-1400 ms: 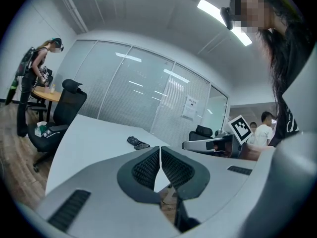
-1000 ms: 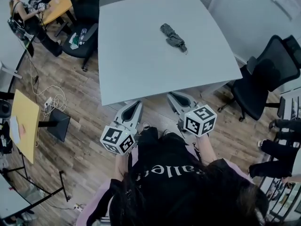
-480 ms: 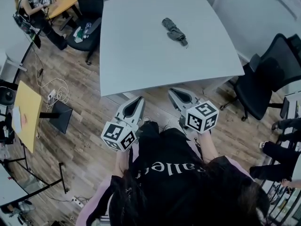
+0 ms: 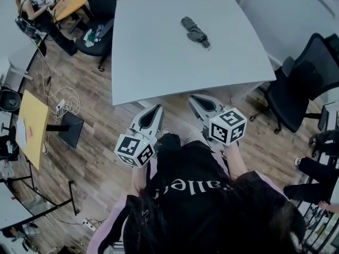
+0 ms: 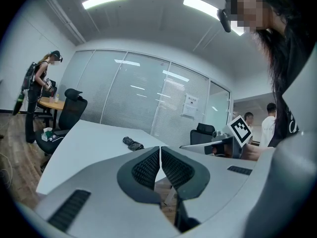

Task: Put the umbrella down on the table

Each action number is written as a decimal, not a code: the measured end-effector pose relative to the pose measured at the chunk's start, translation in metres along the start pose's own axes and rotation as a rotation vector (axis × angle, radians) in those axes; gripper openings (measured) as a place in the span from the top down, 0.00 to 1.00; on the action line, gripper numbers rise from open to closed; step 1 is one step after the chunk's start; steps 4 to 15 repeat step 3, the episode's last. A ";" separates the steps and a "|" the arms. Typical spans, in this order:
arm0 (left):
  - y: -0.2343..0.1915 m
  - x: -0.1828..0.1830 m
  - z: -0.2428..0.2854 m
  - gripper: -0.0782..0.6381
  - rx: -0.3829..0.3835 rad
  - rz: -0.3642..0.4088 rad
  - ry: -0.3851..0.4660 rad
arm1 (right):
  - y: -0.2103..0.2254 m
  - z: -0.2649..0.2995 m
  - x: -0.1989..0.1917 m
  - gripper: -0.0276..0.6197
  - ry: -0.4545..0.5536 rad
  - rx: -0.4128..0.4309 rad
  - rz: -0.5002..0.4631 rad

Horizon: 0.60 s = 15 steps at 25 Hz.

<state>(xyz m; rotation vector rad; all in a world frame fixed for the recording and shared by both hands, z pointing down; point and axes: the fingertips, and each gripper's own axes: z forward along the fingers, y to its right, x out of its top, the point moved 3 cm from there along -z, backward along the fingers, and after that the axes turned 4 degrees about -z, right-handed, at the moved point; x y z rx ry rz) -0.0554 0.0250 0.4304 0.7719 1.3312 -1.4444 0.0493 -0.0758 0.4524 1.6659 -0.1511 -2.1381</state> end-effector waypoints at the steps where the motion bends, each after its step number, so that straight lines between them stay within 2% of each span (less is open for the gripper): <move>1: 0.002 0.000 0.002 0.85 0.002 0.005 -0.001 | 0.002 -0.002 0.000 0.91 0.000 0.001 -0.001; 15: 0.006 0.000 0.006 0.85 0.005 0.015 -0.003 | 0.006 -0.005 0.001 0.91 -0.001 0.001 -0.002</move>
